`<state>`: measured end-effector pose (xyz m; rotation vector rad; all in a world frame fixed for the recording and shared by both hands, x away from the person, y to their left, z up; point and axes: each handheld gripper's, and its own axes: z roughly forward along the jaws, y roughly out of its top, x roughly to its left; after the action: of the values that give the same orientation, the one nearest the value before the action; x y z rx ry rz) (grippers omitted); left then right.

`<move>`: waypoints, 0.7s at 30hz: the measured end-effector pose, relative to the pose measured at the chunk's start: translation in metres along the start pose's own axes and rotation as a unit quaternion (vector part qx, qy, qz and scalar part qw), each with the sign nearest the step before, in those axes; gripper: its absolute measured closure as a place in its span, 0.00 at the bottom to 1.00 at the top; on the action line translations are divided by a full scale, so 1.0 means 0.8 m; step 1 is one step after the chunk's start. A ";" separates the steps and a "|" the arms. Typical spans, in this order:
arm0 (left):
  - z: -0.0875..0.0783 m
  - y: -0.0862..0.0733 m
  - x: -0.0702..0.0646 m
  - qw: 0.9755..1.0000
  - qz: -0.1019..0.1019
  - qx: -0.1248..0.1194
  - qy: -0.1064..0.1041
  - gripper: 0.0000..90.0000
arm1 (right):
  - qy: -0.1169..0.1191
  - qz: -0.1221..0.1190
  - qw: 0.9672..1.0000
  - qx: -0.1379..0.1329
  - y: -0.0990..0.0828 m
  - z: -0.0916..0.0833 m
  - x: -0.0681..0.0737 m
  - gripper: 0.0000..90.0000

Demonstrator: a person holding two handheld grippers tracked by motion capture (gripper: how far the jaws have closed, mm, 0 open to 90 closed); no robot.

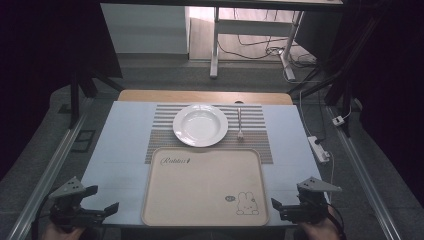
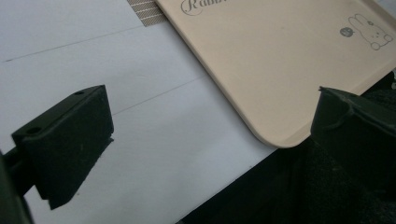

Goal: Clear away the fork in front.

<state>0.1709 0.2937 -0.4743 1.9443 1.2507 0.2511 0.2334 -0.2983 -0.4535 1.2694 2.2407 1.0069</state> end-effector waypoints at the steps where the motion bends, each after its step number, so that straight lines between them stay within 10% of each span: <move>1: 0.000 0.000 0.000 1.000 -0.001 0.001 0.002 0.00 | 0.000 0.000 1.000 0.000 0.000 0.000 0.000 0.00; 21: 0.000 0.000 0.000 1.000 -0.001 0.000 0.006 0.00 | 0.004 -0.018 1.000 -0.010 0.005 0.002 0.003 0.00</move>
<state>0.1704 0.2939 -0.4742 1.9432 1.2608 0.2630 0.2355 -0.2946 -0.4520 1.2150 2.2461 1.0201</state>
